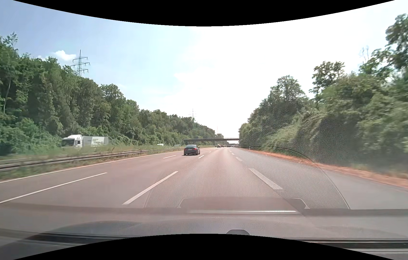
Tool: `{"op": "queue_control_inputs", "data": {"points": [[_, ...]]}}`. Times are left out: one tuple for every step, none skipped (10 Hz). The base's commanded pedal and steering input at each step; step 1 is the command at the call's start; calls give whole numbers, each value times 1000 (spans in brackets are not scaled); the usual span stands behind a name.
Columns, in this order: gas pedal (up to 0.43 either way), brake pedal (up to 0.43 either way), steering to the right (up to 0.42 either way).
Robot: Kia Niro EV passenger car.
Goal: Follow the waypoints while adhering to traffic rules and regulations
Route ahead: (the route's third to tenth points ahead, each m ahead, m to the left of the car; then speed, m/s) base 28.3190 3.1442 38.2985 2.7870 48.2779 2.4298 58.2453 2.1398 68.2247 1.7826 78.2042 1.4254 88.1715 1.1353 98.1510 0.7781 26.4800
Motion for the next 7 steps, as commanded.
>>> {"op": "queue_control_inputs", "data": {"points": [[240,0,0],[240,0,0],[240,0,0],[240,0,1],[240,0,0],[240,0,0],[240,0,0]]}}
